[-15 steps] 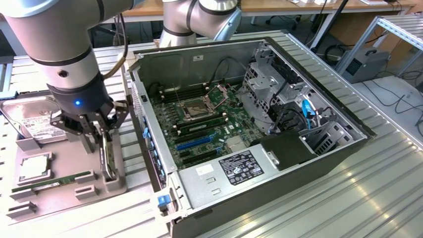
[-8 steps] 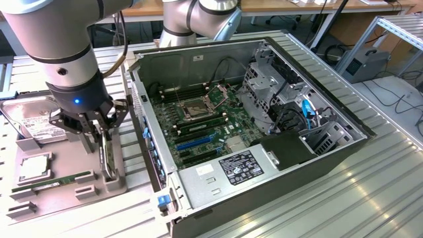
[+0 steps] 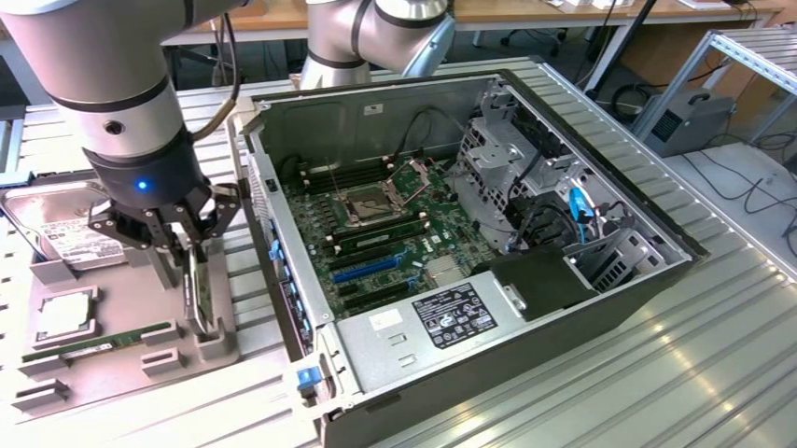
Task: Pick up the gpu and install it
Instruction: 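Pick up the gpu and move the gpu toward the slot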
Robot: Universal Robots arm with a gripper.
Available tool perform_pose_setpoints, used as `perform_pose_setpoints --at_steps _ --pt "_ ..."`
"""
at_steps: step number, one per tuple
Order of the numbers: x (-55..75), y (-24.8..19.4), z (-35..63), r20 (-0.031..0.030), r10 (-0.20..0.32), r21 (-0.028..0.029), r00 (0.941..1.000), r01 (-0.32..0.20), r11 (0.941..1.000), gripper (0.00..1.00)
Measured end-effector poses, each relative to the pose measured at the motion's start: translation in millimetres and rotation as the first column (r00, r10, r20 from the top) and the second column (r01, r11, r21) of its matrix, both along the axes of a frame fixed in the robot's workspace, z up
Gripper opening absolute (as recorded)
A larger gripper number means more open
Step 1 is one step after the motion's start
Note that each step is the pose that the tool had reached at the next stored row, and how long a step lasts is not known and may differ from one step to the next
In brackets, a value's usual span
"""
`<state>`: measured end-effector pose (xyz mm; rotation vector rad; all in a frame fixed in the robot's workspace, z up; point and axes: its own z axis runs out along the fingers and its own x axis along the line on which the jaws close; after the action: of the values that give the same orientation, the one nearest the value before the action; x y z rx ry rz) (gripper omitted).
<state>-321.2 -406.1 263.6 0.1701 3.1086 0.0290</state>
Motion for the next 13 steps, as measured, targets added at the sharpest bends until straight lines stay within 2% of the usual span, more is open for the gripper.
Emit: perform_pose_setpoints --at_steps 13 --pt "0.0 0.0 9.3 0.0 0.0 0.0 1.0 0.0 1.0 0.27"
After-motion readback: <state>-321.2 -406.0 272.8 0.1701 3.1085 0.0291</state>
